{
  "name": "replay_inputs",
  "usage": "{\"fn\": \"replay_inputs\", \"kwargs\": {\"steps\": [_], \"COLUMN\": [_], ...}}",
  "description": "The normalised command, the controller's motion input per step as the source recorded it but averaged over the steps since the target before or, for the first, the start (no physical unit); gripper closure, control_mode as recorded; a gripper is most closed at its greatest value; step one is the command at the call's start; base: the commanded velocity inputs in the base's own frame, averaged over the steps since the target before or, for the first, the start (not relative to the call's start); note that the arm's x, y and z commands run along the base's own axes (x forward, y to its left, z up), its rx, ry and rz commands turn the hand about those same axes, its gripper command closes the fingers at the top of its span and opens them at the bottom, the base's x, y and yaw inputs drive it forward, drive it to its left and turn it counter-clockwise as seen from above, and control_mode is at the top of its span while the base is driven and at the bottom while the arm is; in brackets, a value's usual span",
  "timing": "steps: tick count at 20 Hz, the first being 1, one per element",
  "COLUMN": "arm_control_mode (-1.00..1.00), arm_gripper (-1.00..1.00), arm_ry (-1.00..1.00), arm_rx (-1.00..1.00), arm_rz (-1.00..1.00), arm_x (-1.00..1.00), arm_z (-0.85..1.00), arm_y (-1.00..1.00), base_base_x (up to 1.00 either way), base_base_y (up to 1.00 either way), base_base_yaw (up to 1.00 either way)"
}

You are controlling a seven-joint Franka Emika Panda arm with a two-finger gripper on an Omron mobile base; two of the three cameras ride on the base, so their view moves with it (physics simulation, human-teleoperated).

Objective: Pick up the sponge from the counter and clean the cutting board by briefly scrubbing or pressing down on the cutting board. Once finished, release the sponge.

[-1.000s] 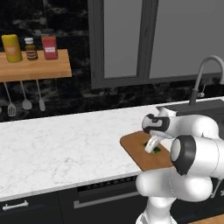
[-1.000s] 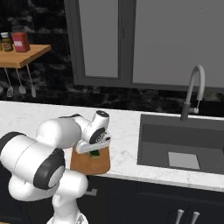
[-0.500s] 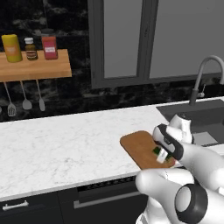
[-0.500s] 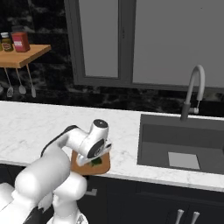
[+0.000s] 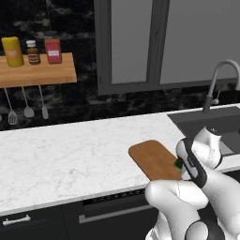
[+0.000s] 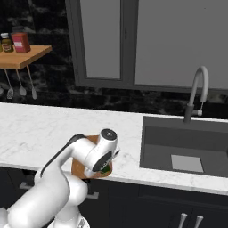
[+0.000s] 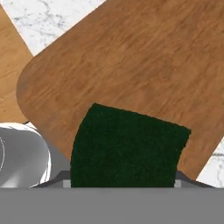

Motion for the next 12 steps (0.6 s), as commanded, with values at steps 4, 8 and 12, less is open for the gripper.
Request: {"fn": "replay_inputs", "kwargs": {"steps": [4, 8, 12], "arm_control_mode": [-1.0, -1.0, -1.0], "arm_gripper": [1.0, 1.0, 1.0], "arm_ry": [-0.04, -0.01, 0.0], "arm_rx": [0.02, 0.04, 0.04], "arm_rz": [0.2, 0.24, 0.23], "arm_x": [0.4, 0.41, 0.37], "arm_z": [-0.13, -0.16, -0.14], "arm_y": [0.0, 0.0, 0.0], "base_base_x": [0.0, 0.0, 0.0], "base_base_y": [0.0, 0.0, 0.0], "base_base_yaw": [0.0, 0.0, 0.0]}}
